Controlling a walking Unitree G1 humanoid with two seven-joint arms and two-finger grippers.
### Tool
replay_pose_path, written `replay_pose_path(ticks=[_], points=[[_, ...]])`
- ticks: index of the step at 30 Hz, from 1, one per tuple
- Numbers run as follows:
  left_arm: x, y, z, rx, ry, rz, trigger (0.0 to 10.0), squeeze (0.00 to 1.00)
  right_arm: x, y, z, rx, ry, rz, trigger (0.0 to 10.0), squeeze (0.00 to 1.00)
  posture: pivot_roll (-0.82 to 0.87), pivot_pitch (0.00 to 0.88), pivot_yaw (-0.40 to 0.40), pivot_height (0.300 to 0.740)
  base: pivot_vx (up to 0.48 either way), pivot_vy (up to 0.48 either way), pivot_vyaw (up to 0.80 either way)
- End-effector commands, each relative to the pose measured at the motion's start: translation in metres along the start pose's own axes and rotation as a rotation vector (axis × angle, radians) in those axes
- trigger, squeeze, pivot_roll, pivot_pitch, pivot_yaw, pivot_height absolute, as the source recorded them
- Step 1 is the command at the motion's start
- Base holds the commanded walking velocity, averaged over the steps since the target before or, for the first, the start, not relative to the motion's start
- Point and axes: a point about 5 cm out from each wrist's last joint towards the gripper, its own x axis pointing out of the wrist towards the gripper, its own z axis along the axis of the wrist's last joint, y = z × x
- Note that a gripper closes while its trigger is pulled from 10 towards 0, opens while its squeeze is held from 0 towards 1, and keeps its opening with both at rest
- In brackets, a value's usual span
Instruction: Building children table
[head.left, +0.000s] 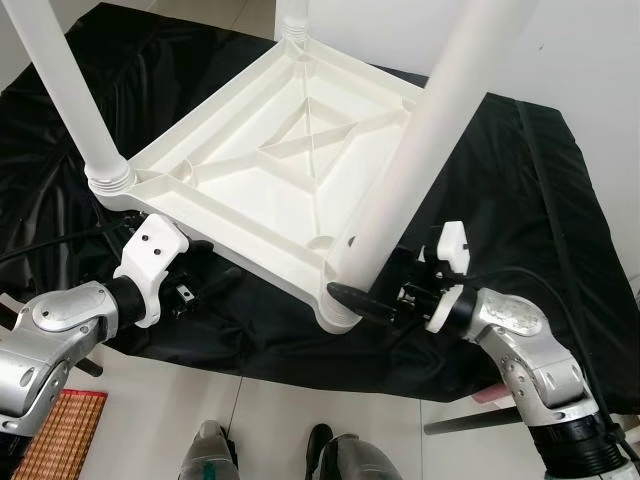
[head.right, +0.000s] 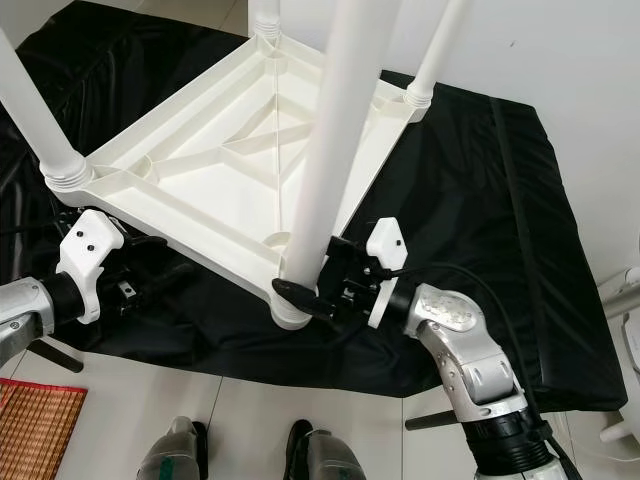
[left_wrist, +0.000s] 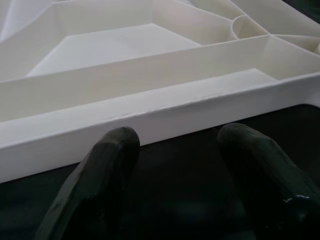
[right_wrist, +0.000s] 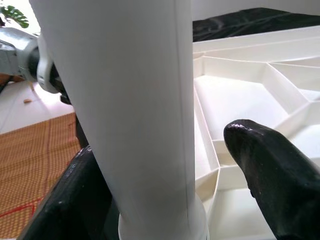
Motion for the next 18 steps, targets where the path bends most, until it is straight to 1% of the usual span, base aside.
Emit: replay_pose_path(ticks=[1,2,3,4,7,9,11,12,13,16,17,18], points=[[0.002,-0.005,-0.002,-0.005,0.006,-0.053,10.0,0.0,-0.016,-0.009,-0.002,0.006,0.038,-0.049,10.0,0.0,0.14,0.19,-0.091,0.74,0.0,0.0,0.0],[0.003,-0.005,-0.002,-0.003,0.005,-0.058,10.0,0.0,-0.02,-0.009,-0.002,0.012,0.049,-0.035,10.0,0.0,0.14,0.19,-0.091,0.74,0.0,0.0,0.0],[0.003,-0.005,-0.002,-0.003,0.005,-0.058,10.0,0.0,-0.02,-0.009,-0.002,0.012,0.049,-0.035,10.0,0.0,0.14,0.19,-0.091,0.74,0.0,0.0,0.0],[0.004,-0.005,-0.002,-0.002,0.005,-0.061,10.0,0.0,-0.025,-0.01,-0.004,0.032,0.06,-0.03,10.0,0.0,0.14,0.19,-0.091,0.74,0.0,0.0,0.0],[0.003,-0.005,-0.002,-0.002,0.005,-0.061,10.0,0.0,-0.028,-0.012,-0.004,0.03,0.062,-0.037,10.0,0.0,0.14,0.191,-0.088,0.74,0.0,0.0,0.0],[0.003,-0.004,-0.001,-0.005,0.003,-0.065,10.0,0.0,-0.031,-0.018,-0.005,0.036,0.057,-0.075,10.0,0.0,0.14,0.193,-0.083,0.74,0.0,0.0,0.0],[0.003,-0.004,0.0,-0.016,-0.004,-0.073,10.0,0.0,-0.029,-0.016,-0.003,0.047,0.042,-0.068,10.0,0.0,0.14,0.202,-0.079,0.74,0.0,0.0,0.0],[0.006,-0.005,0.002,-0.028,-0.017,-0.084,10.0,0.0,-0.023,-0.012,-0.002,0.053,0.025,-0.051,10.0,0.0,0.13,0.204,-0.077,0.74,0.0,0.0,0.0],[0.009,-0.007,0.005,-0.045,-0.036,-0.1,10.0,0.0,-0.012,-0.005,0.0,0.058,0.0,-0.026,10.0,0.0,0.13,0.215,-0.067,0.74,0.0,0.0,0.0],[0.012,-0.008,0.006,-0.053,-0.045,-0.108,10.0,0.0,-0.006,-0.002,0.001,0.063,-0.012,-0.019,10.0,0.0,0.13,0.215,-0.067,0.74,0.0,0.0,0.0],[0.016,-0.009,0.006,-0.049,-0.044,-0.119,10.0,0.0,0.0,0.004,-0.001,0.081,-0.017,0.0,10.0,0.0,0.12,0.22,-0.063,0.74,0.0,0.0,0.0],[0.016,-0.009,0.006,-0.049,-0.044,-0.119,10.0,0.0,0.0,0.004,-0.001,0.081,-0.017,0.0,10.0,0.0,0.12,0.22,-0.063,0.74,0.0,0.0,0.0]])
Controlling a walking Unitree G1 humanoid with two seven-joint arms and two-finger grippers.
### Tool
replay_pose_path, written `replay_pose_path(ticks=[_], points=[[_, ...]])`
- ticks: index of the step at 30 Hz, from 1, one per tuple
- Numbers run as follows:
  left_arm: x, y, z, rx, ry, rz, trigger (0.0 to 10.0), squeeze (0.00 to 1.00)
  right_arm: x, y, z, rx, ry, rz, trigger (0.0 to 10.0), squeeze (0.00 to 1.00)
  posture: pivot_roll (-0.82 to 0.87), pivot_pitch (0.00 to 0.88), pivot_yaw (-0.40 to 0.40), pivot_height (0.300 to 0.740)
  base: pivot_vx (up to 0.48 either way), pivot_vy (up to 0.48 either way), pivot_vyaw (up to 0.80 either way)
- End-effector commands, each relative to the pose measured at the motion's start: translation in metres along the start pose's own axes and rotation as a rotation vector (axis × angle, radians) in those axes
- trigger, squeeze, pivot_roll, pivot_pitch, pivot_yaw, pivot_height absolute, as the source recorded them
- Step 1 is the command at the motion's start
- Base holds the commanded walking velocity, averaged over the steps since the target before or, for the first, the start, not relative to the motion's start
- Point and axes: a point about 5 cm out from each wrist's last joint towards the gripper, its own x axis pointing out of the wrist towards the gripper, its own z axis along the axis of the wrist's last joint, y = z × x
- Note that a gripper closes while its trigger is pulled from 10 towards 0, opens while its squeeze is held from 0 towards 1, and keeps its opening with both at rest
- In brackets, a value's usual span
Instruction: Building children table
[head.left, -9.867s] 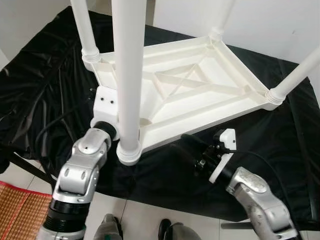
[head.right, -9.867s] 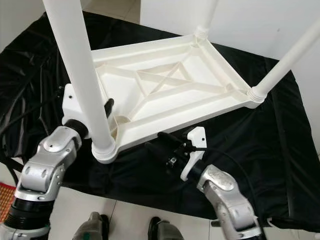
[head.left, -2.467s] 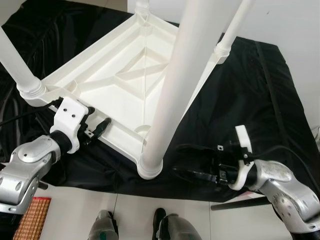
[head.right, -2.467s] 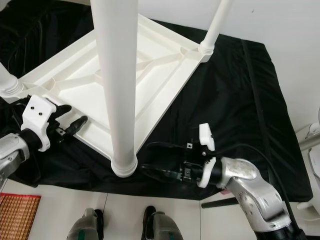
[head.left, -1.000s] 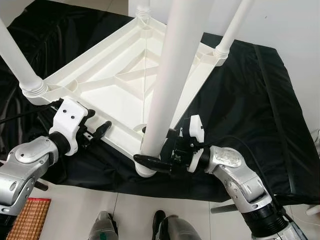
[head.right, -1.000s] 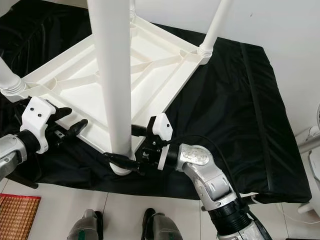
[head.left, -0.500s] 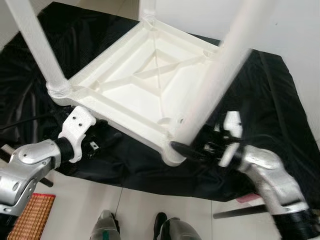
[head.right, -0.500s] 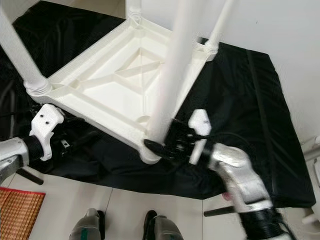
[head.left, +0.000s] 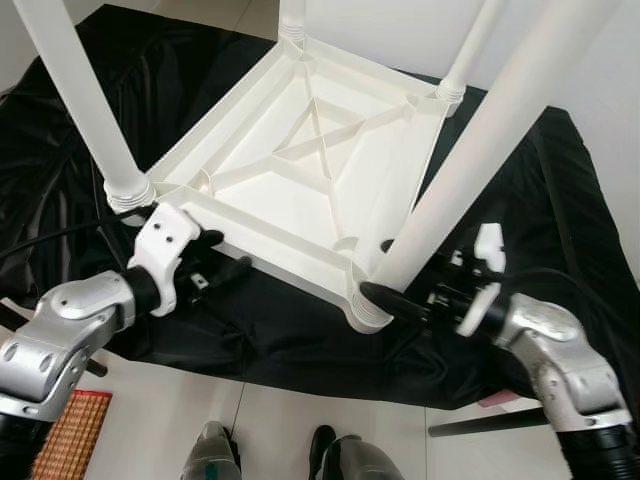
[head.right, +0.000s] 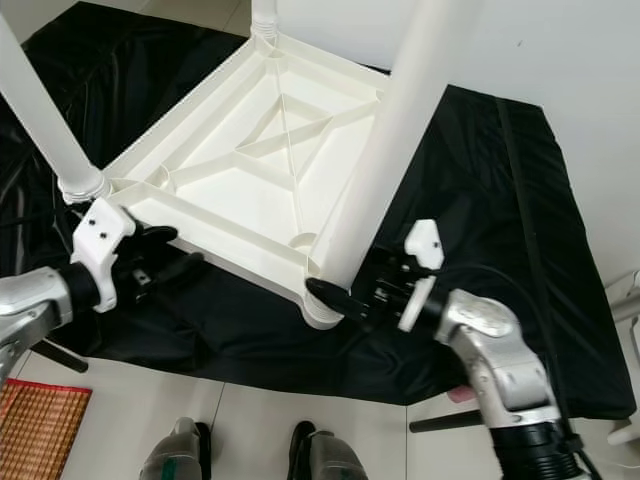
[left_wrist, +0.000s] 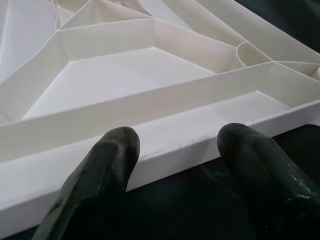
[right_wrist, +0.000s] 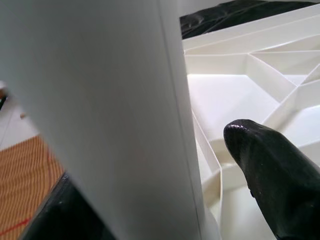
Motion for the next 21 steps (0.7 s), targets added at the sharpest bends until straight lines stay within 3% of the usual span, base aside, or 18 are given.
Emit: replay_pose_path(ticks=[1,11,12,13,14,21], points=[[0.004,-0.007,-0.005,-0.023,0.021,-0.1,10.0,0.0,0.003,0.006,-0.001,0.003,0.014,0.023,10.0,0.0,0.12,0.233,-0.062,0.74,0.0,0.0,0.0],[0.004,-0.011,0.0,-0.043,0.009,-0.137,10.0,0.0,-0.002,0.013,-0.007,0.038,0.037,0.079,10.0,0.0,0.12,0.246,-0.057,0.74,0.0,0.0,0.0],[0.006,-0.016,-0.001,-0.048,0.008,-0.155,10.0,0.0,-0.005,0.012,-0.007,0.04,0.041,0.083,2.6,0.0,0.13,0.254,-0.059,0.74,0.0,0.0,0.0],[0.008,-0.022,-0.001,-0.056,0.004,-0.177,10.0,0.0,-0.008,0.012,-0.007,0.052,0.05,0.089,2.4,0.0,0.13,0.254,-0.059,0.74,0.0,0.0,0.0],[0.009,-0.027,-0.001,-0.063,-0.001,-0.194,10.0,0.0,-0.011,0.011,-0.007,0.049,0.056,0.088,0.0,0.0,0.13,0.254,-0.059,0.74,0.0,0.0,0.0],[0.015,-0.049,0.003,-0.1,-0.034,-0.268,10.0,0.0,-0.017,0.004,-0.007,0.062,0.067,0.006,0.0,0.0,0.12,0.251,-0.068,0.74,0.0,0.0,0.0]])
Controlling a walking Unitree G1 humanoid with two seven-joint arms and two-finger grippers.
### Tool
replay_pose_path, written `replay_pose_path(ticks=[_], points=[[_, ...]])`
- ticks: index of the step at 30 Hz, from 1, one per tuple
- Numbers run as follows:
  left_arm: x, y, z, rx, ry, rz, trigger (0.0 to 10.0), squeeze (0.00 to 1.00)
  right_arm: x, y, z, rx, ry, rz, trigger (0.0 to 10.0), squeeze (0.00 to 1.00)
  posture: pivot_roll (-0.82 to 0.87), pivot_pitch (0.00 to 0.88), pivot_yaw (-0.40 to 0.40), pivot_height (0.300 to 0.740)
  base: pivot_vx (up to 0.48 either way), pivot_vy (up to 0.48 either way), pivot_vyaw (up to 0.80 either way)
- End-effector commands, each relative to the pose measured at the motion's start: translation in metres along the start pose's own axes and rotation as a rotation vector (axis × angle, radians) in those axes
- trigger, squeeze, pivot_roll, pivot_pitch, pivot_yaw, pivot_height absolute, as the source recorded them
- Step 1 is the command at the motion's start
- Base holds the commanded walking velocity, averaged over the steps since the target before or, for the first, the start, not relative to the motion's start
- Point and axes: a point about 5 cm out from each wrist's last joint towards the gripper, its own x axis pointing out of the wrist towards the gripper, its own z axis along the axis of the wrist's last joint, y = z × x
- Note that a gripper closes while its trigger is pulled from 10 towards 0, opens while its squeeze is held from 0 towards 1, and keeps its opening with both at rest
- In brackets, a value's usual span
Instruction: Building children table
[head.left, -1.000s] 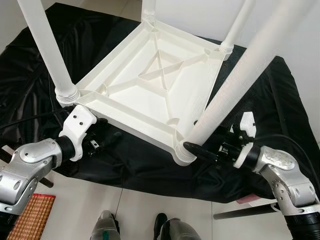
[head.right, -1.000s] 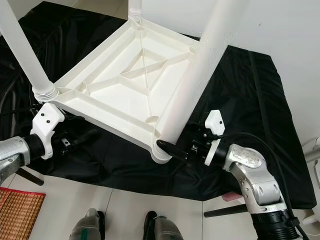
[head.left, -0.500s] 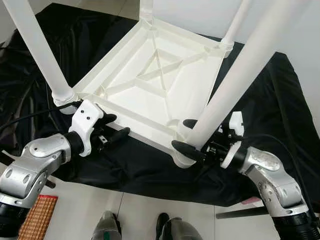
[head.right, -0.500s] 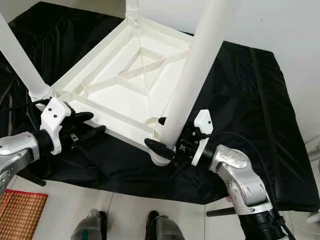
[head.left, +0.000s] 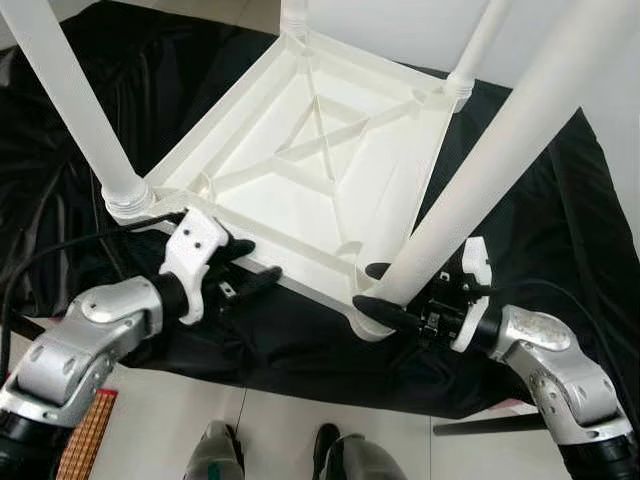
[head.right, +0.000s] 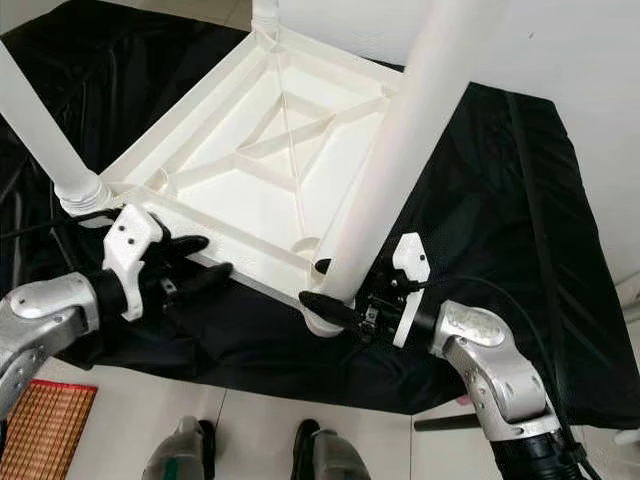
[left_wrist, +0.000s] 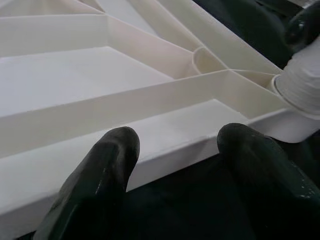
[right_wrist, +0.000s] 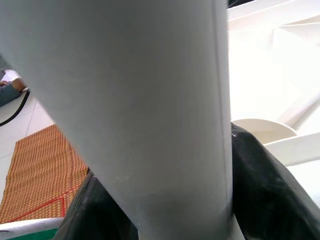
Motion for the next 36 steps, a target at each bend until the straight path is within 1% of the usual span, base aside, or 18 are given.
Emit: replay_pose_path(ticks=[1,3,6,7,11,15,17,18,19,22,25,28,29,30,31,34,35,36], points=[[0.003,-0.018,0.0,-0.02,-0.006,-0.137,10.0,0.0,-0.008,-0.005,-0.002,0.03,0.008,-0.075,0.0,0.0,0.12,0.251,-0.068,0.74,0.0,0.0,0.0],[0.004,-0.02,0.0,-0.025,-0.008,-0.142,10.0,0.0,-0.008,-0.006,-0.001,0.027,0.007,-0.093,0.0,0.0,0.12,0.251,-0.068,0.74,0.0,0.0,0.0],[0.005,-0.025,-0.001,-0.036,-0.006,-0.158,10.0,0.0,-0.008,-0.005,-0.002,0.037,0.013,-0.194,0.0,0.0,0.1,0.254,-0.08,0.74,0.0,0.0,0.0],[0.005,-0.025,-0.001,-0.036,-0.006,-0.158,10.0,0.0,-0.008,-0.005,-0.002,0.037,0.013,-0.194,0.0,0.0,0.1,0.254,-0.08,0.74,0.0,0.0,0.0],[0.006,-0.026,-0.003,-0.038,-0.005,-0.152,10.0,0.0,-0.002,0.003,-0.008,0.072,0.016,-0.335,0.0,0.0,0.09,0.24,-0.089,0.74,0.0,0.0,0.0],[0.008,-0.026,-0.003,-0.038,-0.009,-0.147,10.0,0.0,0.004,0.01,-0.013,0.071,0.001,-0.427,0.0,0.0,0.09,0.233,-0.093,0.74,0.0,0.0,0.0],[0.008,-0.026,-0.003,-0.037,-0.008,-0.147,10.0,0.0,0.008,0.013,-0.014,0.086,-0.005,-0.501,0.0,0.0,0.09,0.233,-0.093,0.74,0.0,0.0,0.0],[0.008,-0.026,-0.003,-0.037,-0.008,-0.147,10.0,0.0,0.008,0.013,-0.014,0.086,-0.005,-0.501,0.0,0.0,0.09,0.233,-0.093,0.74,0.0,0.0,0.0],[0.009,-0.025,-0.002,-0.035,-0.009,-0.143,10.0,0.0,0.014,0.017,-0.017,0.104,-0.008,-0.64,0.0,0.0,0.09,0.227,-0.099,0.74,0.0,0.0,0.0],[0.009,-0.025,-0.002,-0.035,-0.009,-0.142,10.0,0.0,0.015,0.017,-0.018,0.108,-0.003,-0.663,0.0,0.0,0.09,0.227,-0.099,0.74,0.0,0.0,0.0],[0.009,-0.026,-0.003,-0.034,-0.01,-0.138,10.0,0.0,0.02,0.019,-0.026,0.133,0.047,-0.796,0.0,0.0,0.09,0.224,-0.107,0.74,0.0,0.0,0.0],[0.009,-0.026,-0.003,-0.034,-0.011,-0.137,10.0,0.0,0.022,0.021,-0.027,0.134,0.054,-0.816,0.0,0.0,0.09,0.224,-0.107,0.74,0.0,0.0,0.0],[0.009,-0.026,-0.003,-0.034,-0.012,-0.135,10.0,0.0,0.023,0.023,-0.029,0.146,0.056,-0.828,2.9,0.0,0.09,0.224,-0.114,0.74,0.0,0.0,0.0],[0.009,-0.027,-0.003,-0.036,-0.014,-0.133,10.0,0.0,0.023,0.024,-0.029,0.156,0.056,-0.837,2.9,0.0,0.09,0.221,-0.117,0.74,0.0,0.0,0.0],[0.01,-0.027,-0.003,-0.038,-0.014,-0.132,10.0,0.0,0.023,0.024,-0.03,0.162,0.056,-0.845,9.5,0.0,0.09,0.221,-0.117,0.74,0.0,0.0,0.0],[0.01,-0.027,-0.003,-0.038,-0.015,-0.132,10.0,0.0,0.022,0.024,-0.03,0.165,0.057,-0.849,9.5,0.0,0.09,0.221,-0.117,0.74,0.0,0.0,0.0],[0.01,-0.028,-0.004,-0.039,-0.016,-0.132,10.0,0.0,0.021,0.022,-0.027,0.156,0.034,-0.828,10.0,0.99,0.08,0.217,-0.117,0.74,0.0,0.0,0.0],[0.01,-0.028,-0.004,-0.039,-0.016,-0.132,10.0,0.0,0.021,0.022,-0.027,0.156,0.034,-0.828,10.0,0.99,0.08,0.217,-0.117,0.74,0.0,0.0,0.0]])
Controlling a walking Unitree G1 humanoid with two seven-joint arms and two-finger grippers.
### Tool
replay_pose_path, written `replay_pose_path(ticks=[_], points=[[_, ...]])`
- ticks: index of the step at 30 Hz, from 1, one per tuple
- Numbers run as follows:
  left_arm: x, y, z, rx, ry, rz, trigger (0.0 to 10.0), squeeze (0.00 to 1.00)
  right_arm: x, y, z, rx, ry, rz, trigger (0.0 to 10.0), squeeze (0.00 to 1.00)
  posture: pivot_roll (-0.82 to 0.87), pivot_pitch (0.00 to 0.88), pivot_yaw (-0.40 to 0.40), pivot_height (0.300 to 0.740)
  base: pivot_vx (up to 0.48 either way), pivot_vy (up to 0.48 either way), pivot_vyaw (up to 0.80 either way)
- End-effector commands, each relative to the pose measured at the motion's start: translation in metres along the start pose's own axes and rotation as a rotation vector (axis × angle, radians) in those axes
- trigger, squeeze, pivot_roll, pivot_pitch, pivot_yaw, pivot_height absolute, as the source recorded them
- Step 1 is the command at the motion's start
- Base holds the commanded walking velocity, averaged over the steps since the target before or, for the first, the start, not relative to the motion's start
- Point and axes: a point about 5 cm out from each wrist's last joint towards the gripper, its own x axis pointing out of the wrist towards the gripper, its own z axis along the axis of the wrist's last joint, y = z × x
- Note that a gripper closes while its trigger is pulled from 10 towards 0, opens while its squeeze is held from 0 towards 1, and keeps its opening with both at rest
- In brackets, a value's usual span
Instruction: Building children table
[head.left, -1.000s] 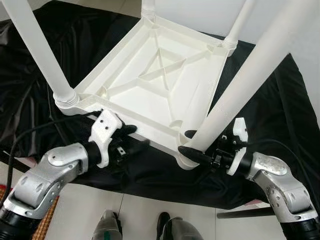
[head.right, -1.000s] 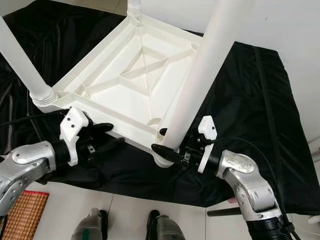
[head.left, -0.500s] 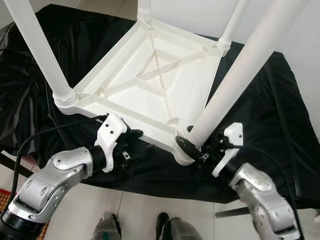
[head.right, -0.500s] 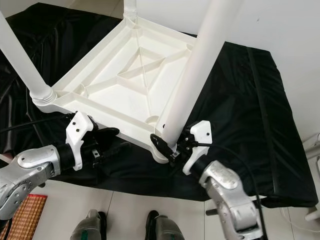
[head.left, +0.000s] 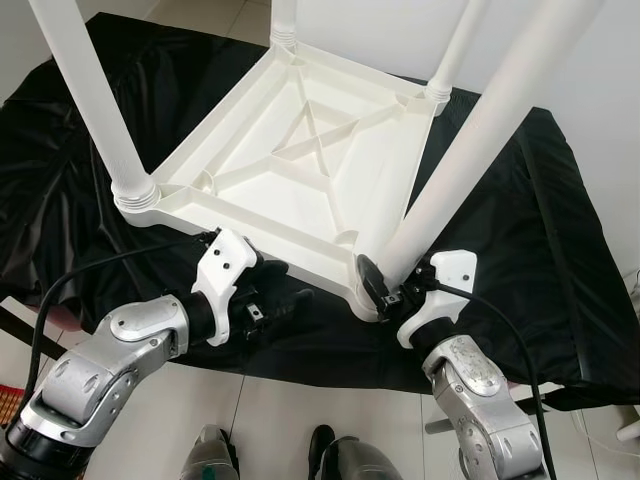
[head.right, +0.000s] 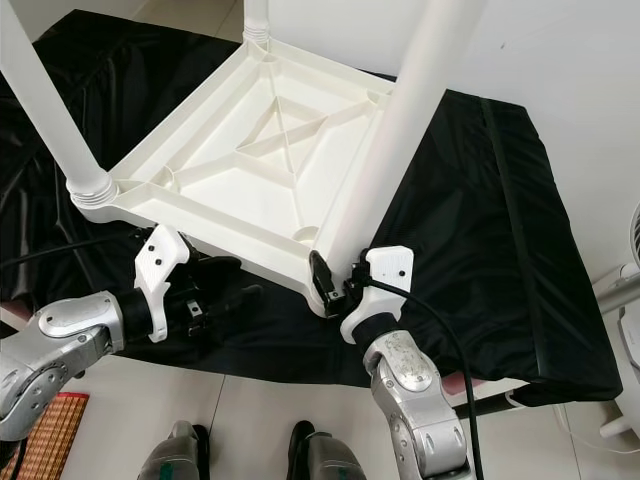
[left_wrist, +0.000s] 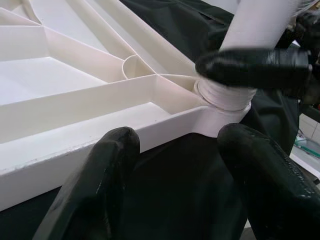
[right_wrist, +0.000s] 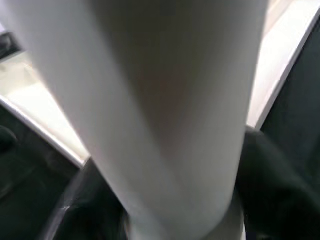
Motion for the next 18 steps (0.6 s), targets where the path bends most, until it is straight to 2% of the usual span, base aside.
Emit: replay_pose_path(ticks=[1,3,5,6,7,8,11,14,17,18], points=[[0.002,-0.007,-0.003,-0.005,0.009,-0.06,10.0,0.0,-0.003,-0.009,-0.007,0.024,0.035,0.009,10.0,1.0,0.08,0.217,-0.117,0.74,0.0,0.0,0.0],[0.003,-0.008,-0.003,-0.005,0.006,-0.061,10.0,0.0,-0.003,-0.011,-0.003,0.021,0.011,0.045,10.0,1.0,0.08,0.214,-0.116,0.74,0.0,0.0,0.0],[0.003,-0.008,-0.003,-0.006,0.004,-0.063,10.0,0.0,-0.005,-0.014,0.003,0.024,-0.011,0.164,10.0,1.0,0.08,0.214,-0.116,0.74,0.0,0.0,0.0],[0.003,-0.008,-0.003,-0.006,0.004,-0.063,10.0,0.0,-0.005,-0.014,0.003,0.024,-0.011,0.164,10.0,1.0,0.08,0.214,-0.116,0.74,0.0,0.0,0.0],[0.004,-0.008,-0.003,-0.005,0.003,-0.063,10.0,0.0,-0.006,-0.017,0.005,0.012,-0.011,0.223,10.0,1.0,0.08,0.214,-0.116,0.74,0.0,0.0,0.0],[0.004,-0.008,-0.003,-0.005,0.002,-0.064,10.0,0.0,-0.008,-0.022,0.007,-0.003,-0.012,0.276,10.0,0.0,0.08,0.214,-0.116,0.74,0.0,0.0,0.0],[0.005,-0.008,-0.003,-0.005,-0.001,-0.063,10.0,0.0,-0.01,-0.029,0.01,-0.014,-0.009,0.343,10.0,0.0,0.08,0.214,-0.116,0.74,0.0,0.0,0.0],[0.005,-0.007,-0.002,-0.001,-0.003,-0.061,10.0,0.0,-0.014,-0.031,0.011,-0.037,0.005,0.489,10.0,0.0,0.08,0.205,-0.112,0.74,0.0,0.0,0.0],[0.005,-0.007,-0.002,0.0,-0.003,-0.061,10.0,0.0,-0.014,-0.031,0.012,-0.045,0.005,0.509,10.0,0.0,0.08,0.205,-0.112,0.74,0.0,0.0,0.0],[0.006,-0.005,-0.001,0.002,-0.006,-0.059,10.0,0.0,-0.012,-0.034,0.012,-0.07,0.025,0.589,10.0,0.0,0.08,0.204,-0.11,0.74,0.0,0.0,0.0]])
